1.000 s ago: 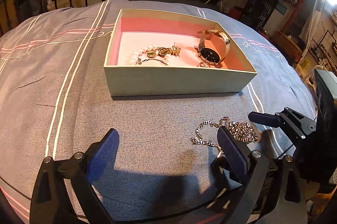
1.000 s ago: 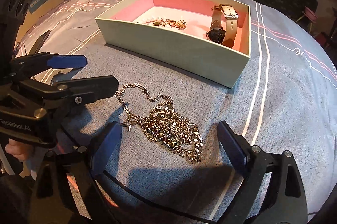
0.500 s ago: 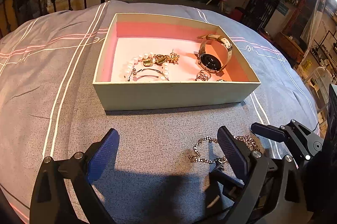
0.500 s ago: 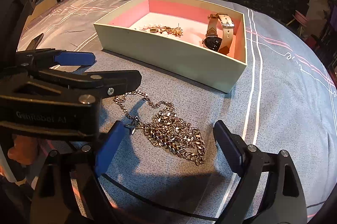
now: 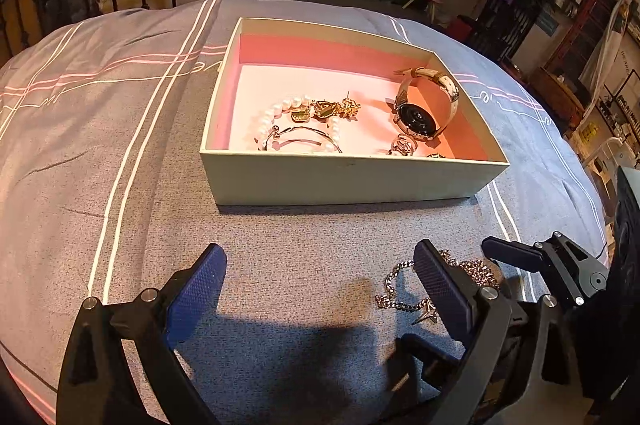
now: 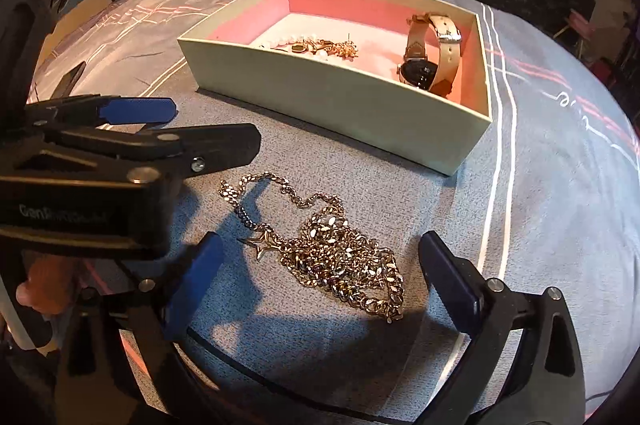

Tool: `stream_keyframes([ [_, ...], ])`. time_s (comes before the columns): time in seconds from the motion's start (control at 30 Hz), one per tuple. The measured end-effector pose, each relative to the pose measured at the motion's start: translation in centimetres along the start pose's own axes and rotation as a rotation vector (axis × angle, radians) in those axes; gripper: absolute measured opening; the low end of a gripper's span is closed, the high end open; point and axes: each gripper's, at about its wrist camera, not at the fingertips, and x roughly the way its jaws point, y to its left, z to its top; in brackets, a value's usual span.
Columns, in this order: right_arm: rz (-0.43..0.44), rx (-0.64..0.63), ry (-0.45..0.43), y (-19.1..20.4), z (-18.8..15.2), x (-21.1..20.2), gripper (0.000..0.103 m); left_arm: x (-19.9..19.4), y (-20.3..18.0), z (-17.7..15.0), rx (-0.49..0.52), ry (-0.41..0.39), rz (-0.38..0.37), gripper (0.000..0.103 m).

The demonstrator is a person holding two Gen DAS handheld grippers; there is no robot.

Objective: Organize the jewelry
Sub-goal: 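Withdraw both grippers from the box back to the chain pile, then grasp the tangled gold chain with the right gripper and lift it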

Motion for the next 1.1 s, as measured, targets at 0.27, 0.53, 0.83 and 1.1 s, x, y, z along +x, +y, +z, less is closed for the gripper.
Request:
stream_keyframes([
  [0.27, 0.005, -0.027, -0.015, 0.9, -0.4, -0.4, 0.079, 0.2, -2.0, 0.5, 0.094, -0.009, 0.016, 0.055],
  [0.53, 0.066, -0.018, -0.062, 1.0, -1.2, -1.8, 0.02, -0.3, -2.7, 0.2, 0.135, 0.001, 0.035, 0.002],
  [0.83, 0.108, -0.009, -0.18, 1.0, -0.5, -5.5, 0.02, -1.7, -2.0, 0.6, 0.105, -0.019, 0.047, 0.002],
  [1.1, 0.099, -0.057, -0.285, 0.3, 3.0, -9.8, 0.02, -3.2, -2.5, 1.2, 0.107, -0.054, 0.038, 0.002],
])
